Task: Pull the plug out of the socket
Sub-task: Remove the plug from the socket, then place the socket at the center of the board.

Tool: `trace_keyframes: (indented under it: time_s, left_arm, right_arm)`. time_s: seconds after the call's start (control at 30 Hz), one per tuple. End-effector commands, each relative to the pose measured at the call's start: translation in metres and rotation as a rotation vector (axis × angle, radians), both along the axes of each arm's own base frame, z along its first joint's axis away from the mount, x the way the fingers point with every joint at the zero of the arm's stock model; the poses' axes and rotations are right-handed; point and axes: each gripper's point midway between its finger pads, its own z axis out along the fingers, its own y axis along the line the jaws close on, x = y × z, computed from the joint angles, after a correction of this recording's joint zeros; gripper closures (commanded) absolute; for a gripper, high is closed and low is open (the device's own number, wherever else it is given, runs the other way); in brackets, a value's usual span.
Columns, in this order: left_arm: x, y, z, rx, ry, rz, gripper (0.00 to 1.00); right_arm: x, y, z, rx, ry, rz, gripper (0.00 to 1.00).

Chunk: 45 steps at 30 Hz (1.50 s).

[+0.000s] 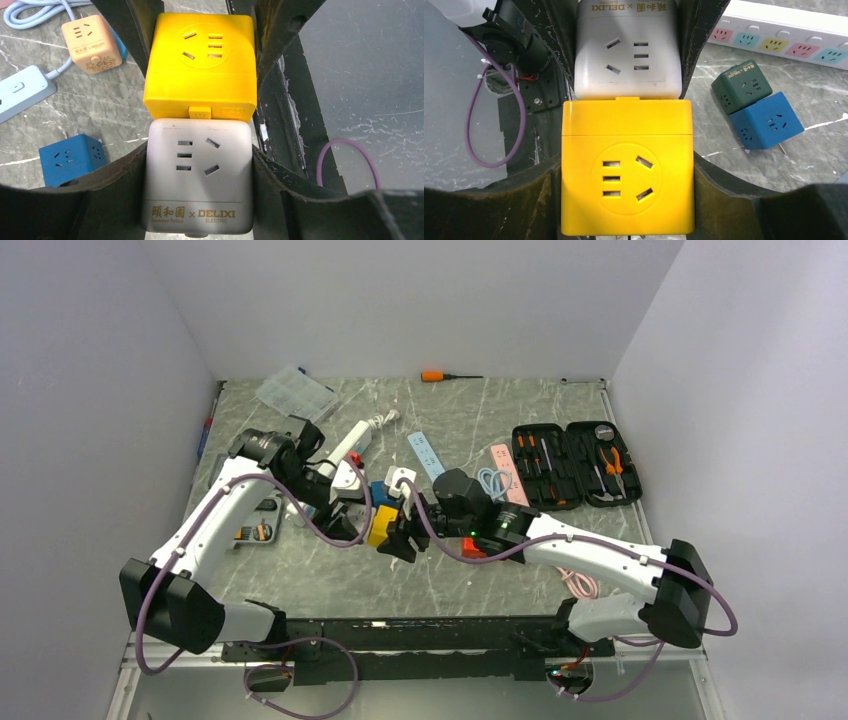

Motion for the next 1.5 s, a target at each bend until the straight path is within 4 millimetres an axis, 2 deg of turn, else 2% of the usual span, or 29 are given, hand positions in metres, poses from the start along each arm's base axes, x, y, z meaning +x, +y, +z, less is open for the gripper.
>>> trace_keyframes:
  time_s: [0.0,0.17,0.3,0.53,0.6,0.67,0.77,0.9,1.03,1.13,1.27,1.33,1.37,1.43,1.47]
  left_arm:
    - [0.021,0.047,-0.021,0.243,-0.087,0.093,0.94]
    - [0.024,0.051,-0.029,0.273,-0.088,0.102,0.94]
    - [0.033,0.057,-0.036,0.325,-0.094,0.138,0.96]
    - [0.046,0.07,-0.05,0.4,-0.111,0.184,0.97]
    - [0.051,0.07,-0.049,0.396,-0.12,0.202,0.98]
    - [0.053,0.068,-0.046,0.381,-0.123,0.206,0.98]
    - [0.06,0.06,-0.038,0.338,-0.131,0.231,0.97]
    - [0.064,0.053,-0.026,0.301,-0.126,0.243,0.96]
    - [0.06,0.05,-0.026,0.304,-0.113,0.238,0.96]
    - [0.055,0.047,-0.027,0.303,-0.113,0.235,0.96]
    - [0.046,0.042,-0.031,0.302,-0.101,0.215,0.96]
    - [0.043,0.04,-0.032,0.3,-0.087,0.207,0.96]
    - [0.042,0.039,-0.033,0.299,-0.082,0.203,0.96]
    - [0.041,0.037,-0.035,0.298,-0.077,0.198,0.96]
    - [0.041,0.037,-0.035,0.296,-0.08,0.197,0.96]
  right_arm:
    - [-0.02,-0.053,-0.037,-0.172,0.119,-0.075,1.0]
    - [-0.019,-0.063,-0.032,-0.175,0.111,-0.113,1.0]
    - [-0.018,-0.066,-0.025,-0.152,0.108,-0.139,1.0]
    - [-0.025,-0.07,-0.034,-0.158,0.144,-0.156,1.0]
    - [-0.022,-0.075,-0.034,-0.155,0.142,-0.196,1.0]
    - [-0.008,-0.082,-0.038,-0.153,0.129,-0.3,1.0]
    - [0.021,-0.095,-0.054,-0.176,0.125,-0.508,1.0]
    - [0.036,-0.091,-0.083,-0.226,0.157,-0.59,1.0]
    - [0.053,-0.09,-0.113,-0.273,0.158,-0.68,1.0]
    - [0.061,-0.097,-0.137,-0.315,0.159,-0.751,1.0]
    - [0.067,-0.108,-0.156,-0.359,0.161,-0.844,1.0]
    - [0.068,-0.115,-0.163,-0.391,0.16,-0.892,0.94]
    - [0.068,-0.119,-0.166,-0.409,0.161,-0.91,0.88]
    - [0.068,-0.129,-0.171,-0.431,0.162,-0.959,0.67]
    - [0.067,-0.134,-0.172,-0.432,0.167,-0.985,0.51]
